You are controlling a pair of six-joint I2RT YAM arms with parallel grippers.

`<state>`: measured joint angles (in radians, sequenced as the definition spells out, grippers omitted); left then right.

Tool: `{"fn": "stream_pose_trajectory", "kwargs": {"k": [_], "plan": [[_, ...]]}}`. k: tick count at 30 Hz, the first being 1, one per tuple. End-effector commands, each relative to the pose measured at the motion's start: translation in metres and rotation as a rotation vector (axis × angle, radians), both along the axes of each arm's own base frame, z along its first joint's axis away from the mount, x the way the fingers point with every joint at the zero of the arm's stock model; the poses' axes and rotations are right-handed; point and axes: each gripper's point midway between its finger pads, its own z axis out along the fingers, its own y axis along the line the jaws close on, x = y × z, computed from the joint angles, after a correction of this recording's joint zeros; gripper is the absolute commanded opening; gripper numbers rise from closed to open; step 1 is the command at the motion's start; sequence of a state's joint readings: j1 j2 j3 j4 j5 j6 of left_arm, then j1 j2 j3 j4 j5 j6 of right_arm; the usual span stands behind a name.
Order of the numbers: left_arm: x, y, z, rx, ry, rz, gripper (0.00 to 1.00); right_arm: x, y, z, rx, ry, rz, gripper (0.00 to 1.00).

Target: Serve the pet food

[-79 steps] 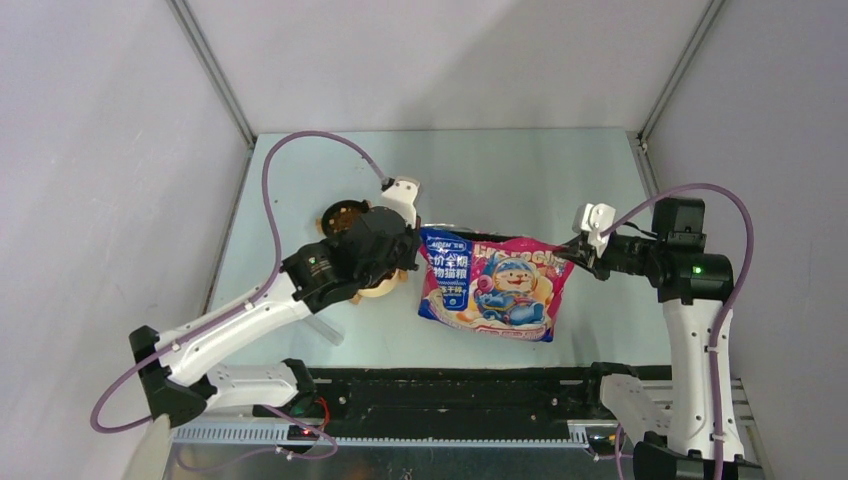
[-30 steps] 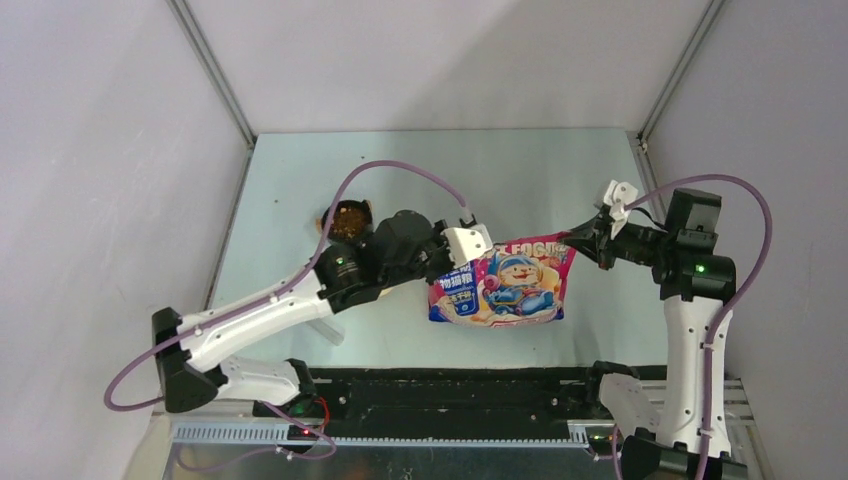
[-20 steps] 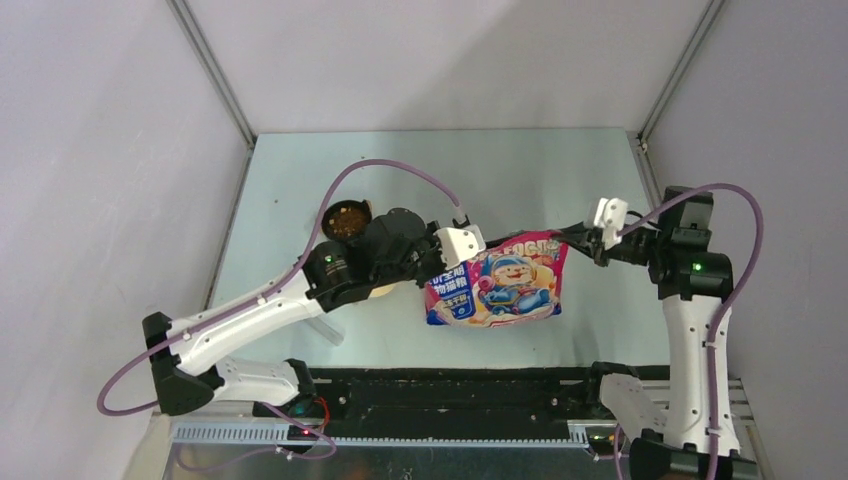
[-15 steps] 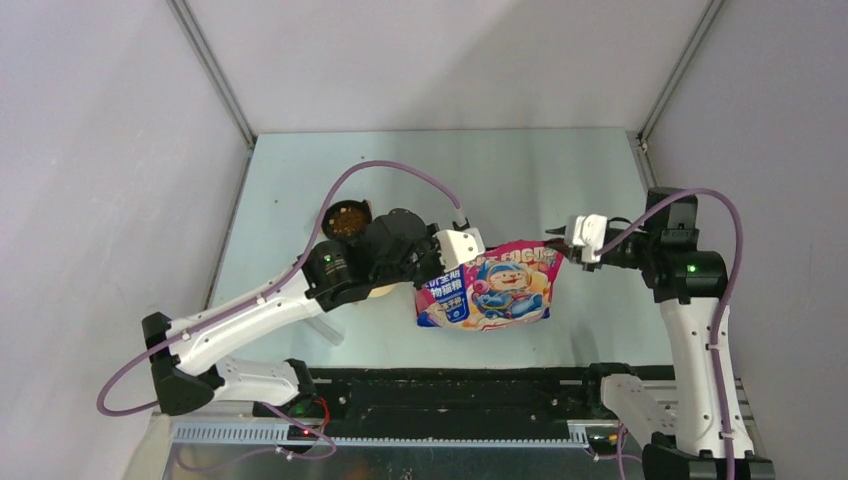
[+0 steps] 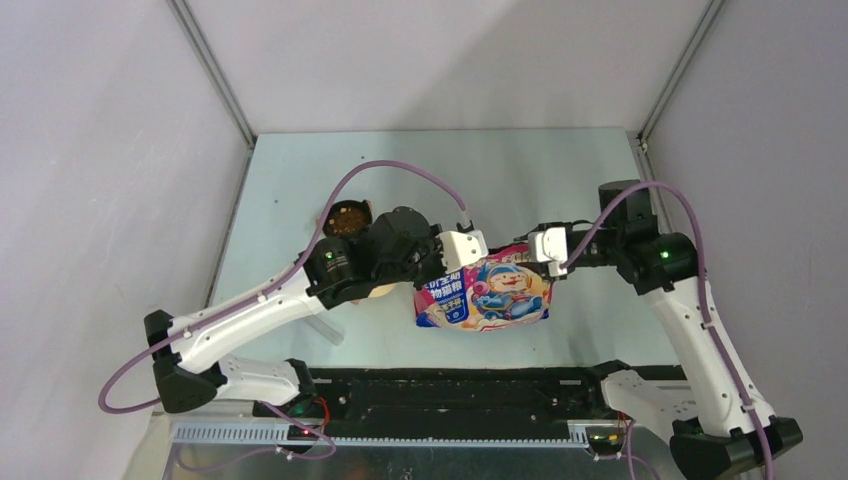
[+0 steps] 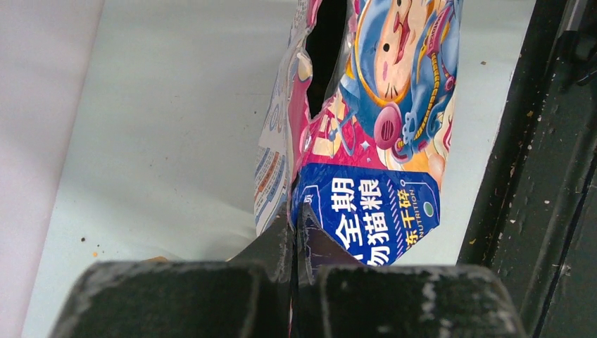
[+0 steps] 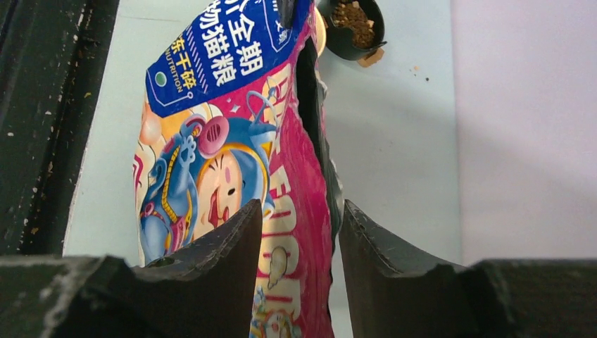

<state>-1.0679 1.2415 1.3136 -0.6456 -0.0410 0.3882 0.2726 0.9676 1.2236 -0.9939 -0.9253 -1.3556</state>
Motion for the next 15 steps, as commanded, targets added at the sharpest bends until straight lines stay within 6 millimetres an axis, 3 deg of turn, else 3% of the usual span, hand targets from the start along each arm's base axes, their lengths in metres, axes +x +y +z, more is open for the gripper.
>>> {"fn": "stream_pose_trajectory", "kwargs": {"k": [1, 5, 7, 8, 9, 15], "plan": [[0.006, -0.006, 0.067, -0.174, -0.133, 0.000, 0.00, 0.008, 0.015, 0.011, 0.007, -0.015, -0.001, 0.47], [0.004, -0.003, 0.069, -0.185, -0.136, -0.003, 0.00, 0.013, 0.022, -0.002, -0.052, 0.001, -0.013, 0.42], [0.004, -0.001, 0.069, -0.186, -0.140, 0.001, 0.00, 0.015, 0.024, -0.004, -0.064, 0.003, -0.020, 0.29], [0.005, 0.000, 0.070, -0.189, -0.145, 0.009, 0.00, 0.015, 0.025, -0.005, -0.068, -0.001, -0.019, 0.12], [0.005, 0.001, 0.069, -0.187, -0.146, 0.013, 0.00, 0.017, 0.024, -0.004, -0.072, -0.007, -0.029, 0.01], [0.008, 0.007, 0.070, -0.190, -0.160, 0.044, 0.00, 0.021, 0.016, 0.007, -0.077, -0.039, -0.094, 0.00]]}}
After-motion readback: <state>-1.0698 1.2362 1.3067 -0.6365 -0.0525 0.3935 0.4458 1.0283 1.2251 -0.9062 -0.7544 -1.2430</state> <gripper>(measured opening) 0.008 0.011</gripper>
